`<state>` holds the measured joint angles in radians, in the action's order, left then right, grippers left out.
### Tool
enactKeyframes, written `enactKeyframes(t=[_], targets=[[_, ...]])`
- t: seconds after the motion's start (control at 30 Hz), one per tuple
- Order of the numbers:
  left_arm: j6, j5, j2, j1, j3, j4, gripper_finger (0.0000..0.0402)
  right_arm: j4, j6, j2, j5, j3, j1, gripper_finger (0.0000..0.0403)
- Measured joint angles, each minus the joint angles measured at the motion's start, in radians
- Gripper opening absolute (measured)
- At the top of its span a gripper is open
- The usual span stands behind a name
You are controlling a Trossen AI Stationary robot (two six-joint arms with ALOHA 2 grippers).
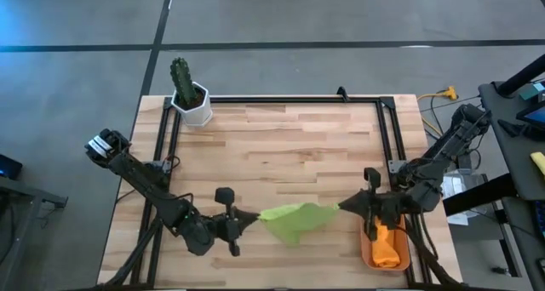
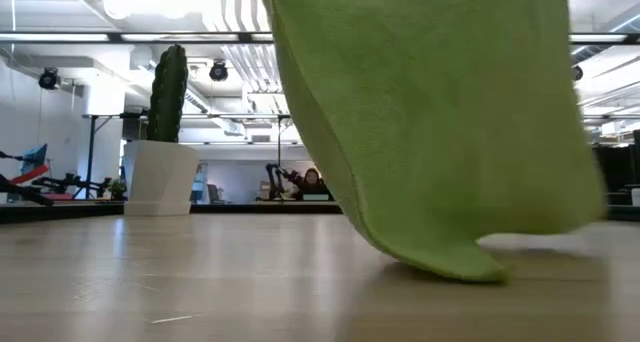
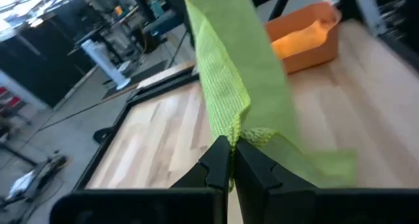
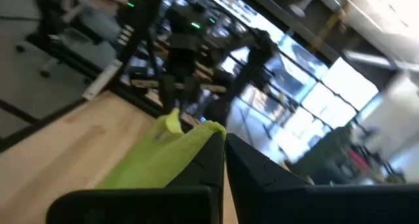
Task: Roll microfiber towels into tight, uniform cylinder then place into a basket
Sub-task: Fold the green microfiber cloth
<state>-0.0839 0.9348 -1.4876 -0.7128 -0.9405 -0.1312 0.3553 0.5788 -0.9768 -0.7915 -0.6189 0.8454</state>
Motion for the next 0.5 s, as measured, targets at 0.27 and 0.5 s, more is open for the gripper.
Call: enactKeyframes(t=[0.27, 0.5], targets=[[0.205, -0.127, 0.027, 0.001, -0.016, 0.168, 0.0, -0.175, -0.202, 0.0, -0.014, 0.003, -0.062, 0.0008], [0.184, 0.093, 0.103, 0.011, 0.006, 0.261, 0.0, -0.179, -0.135, 0.0, -0.084, 0.011, -0.244, 0.0009]])
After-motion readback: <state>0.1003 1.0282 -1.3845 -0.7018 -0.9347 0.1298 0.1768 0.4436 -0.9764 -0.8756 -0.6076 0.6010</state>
